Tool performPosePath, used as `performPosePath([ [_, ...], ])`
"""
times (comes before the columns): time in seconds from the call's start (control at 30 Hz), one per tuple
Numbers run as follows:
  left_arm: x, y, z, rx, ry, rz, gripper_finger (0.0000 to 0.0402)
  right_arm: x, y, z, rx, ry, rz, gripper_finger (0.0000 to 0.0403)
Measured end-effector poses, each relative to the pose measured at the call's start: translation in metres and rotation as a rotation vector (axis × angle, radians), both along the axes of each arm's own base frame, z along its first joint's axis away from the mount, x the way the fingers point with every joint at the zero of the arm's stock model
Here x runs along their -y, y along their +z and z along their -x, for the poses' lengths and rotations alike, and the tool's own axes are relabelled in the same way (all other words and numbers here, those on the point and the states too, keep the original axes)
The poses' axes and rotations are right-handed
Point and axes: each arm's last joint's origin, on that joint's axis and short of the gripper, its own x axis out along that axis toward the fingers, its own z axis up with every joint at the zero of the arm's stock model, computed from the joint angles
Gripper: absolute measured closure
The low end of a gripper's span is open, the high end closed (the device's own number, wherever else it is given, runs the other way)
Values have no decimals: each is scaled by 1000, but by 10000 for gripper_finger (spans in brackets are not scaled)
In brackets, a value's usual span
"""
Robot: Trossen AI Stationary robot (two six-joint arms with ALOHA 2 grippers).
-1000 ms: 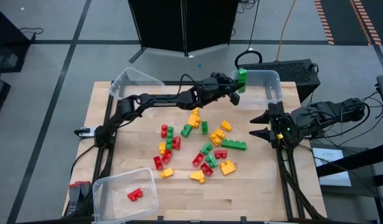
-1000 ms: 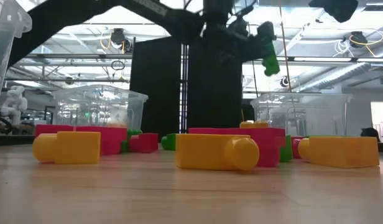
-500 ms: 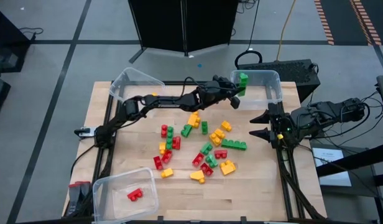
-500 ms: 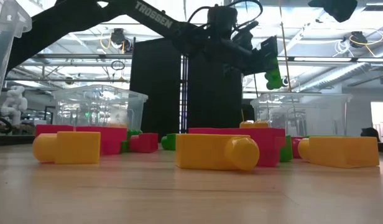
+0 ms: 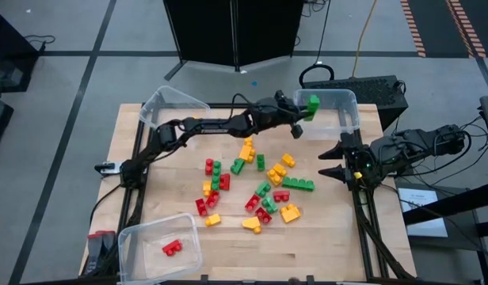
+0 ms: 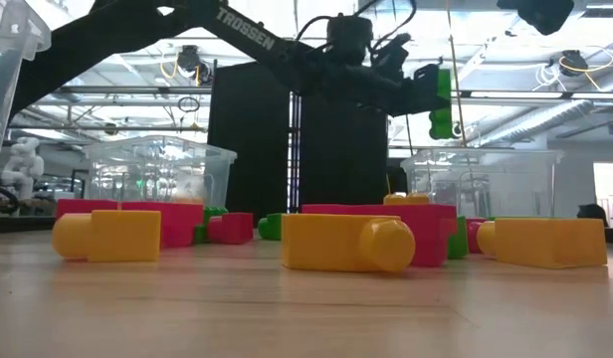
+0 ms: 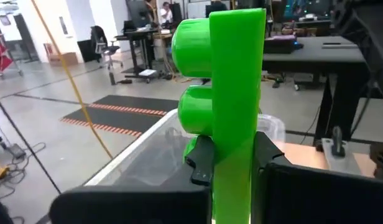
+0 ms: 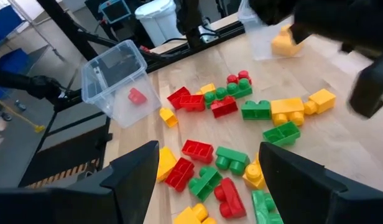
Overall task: Sort blocks
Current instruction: Put the green game piece into the top right transparent bin
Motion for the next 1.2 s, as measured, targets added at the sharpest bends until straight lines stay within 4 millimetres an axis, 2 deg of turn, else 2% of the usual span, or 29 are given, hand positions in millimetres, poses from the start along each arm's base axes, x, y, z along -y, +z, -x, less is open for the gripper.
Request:
performPosePath([
  [0.13, -13, 0, 4, 22, -42, 64, 359, 0, 0, 0, -1, 2, -1, 131],
  [0.33, -22, 0, 7, 47, -59, 148, 259, 0, 0, 0, -2, 4, 5, 131],
  [0.47, -18, 0, 6, 41, -69, 128, 203, 0, 0, 0, -2, 6, 9, 131],
  [0.63, -4, 10, 5, 56, -96, 151, 183, 0, 0, 0, -1, 8, 13, 131],
  [0.73, 12, 36, 11, 46, -179, 155, 182, 0, 0, 0, -1, 8, 13, 131],
  [0.83, 38, 61, 19, -24, -274, 117, 182, 0, 0, 0, 0, 8, 13, 131],
  [0.9, 61, 65, 22, -123, -317, 89, 182, 0, 0, 0, 2, 8, 12, 131],
  [1.1, 127, 33, 9, -301, -412, 52, 182, 0, 0, -1, 7, 8, 11, 131],
  [1.2, 145, 8, 1, -380, -387, 36, 182, -1, 0, -2, 5, 7, 8, 131],
])
